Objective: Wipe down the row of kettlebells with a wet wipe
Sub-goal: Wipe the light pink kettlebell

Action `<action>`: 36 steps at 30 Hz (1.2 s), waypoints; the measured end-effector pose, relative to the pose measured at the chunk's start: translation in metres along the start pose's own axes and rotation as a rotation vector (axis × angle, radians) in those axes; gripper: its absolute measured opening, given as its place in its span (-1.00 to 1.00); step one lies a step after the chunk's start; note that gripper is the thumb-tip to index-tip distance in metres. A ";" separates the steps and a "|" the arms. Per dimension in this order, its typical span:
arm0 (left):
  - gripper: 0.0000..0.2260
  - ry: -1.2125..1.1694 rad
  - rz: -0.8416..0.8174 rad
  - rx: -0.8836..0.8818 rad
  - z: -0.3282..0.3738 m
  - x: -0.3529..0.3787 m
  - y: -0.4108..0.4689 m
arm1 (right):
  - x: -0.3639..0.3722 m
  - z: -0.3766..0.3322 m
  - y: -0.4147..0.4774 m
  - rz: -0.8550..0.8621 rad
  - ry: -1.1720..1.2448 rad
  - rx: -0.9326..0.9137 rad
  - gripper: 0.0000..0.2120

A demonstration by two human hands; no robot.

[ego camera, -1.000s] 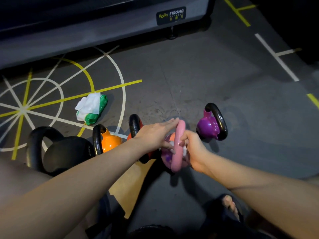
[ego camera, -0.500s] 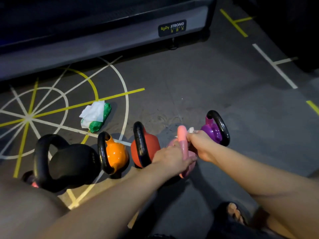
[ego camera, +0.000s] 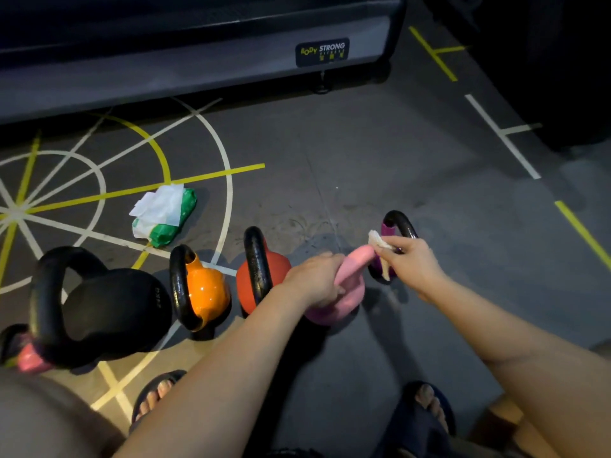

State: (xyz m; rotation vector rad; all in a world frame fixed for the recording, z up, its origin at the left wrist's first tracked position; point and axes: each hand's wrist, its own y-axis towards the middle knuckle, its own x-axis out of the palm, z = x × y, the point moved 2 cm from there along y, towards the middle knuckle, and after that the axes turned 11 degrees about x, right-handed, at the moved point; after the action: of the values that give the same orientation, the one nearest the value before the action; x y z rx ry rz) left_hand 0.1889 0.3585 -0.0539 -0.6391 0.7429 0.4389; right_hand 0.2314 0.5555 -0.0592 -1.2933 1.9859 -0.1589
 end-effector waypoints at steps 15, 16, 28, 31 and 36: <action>-0.47 0.222 -0.081 0.345 -0.013 -0.003 0.015 | 0.011 0.036 0.005 -0.419 -0.318 -0.019 -0.90; -0.43 0.241 -0.063 0.336 -0.011 -0.001 0.014 | 0.013 0.039 0.001 -0.458 -0.232 0.031 -0.84; -0.43 0.263 0.028 0.297 -0.013 0.011 0.013 | 0.015 0.065 -0.006 -0.450 -0.294 0.210 -0.43; -0.45 0.266 0.046 0.295 -0.010 0.012 0.011 | 0.019 0.062 -0.002 -0.460 -0.225 0.288 -0.36; -0.45 0.268 0.062 0.297 -0.010 0.010 0.010 | 0.020 0.022 -0.013 -0.528 -0.072 0.393 -0.48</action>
State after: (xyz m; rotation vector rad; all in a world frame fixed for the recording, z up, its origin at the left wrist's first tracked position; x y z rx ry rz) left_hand 0.1845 0.3609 -0.0705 -0.3996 1.0621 0.2934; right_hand 0.2509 0.5388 -0.0787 -1.4961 1.4191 -0.7065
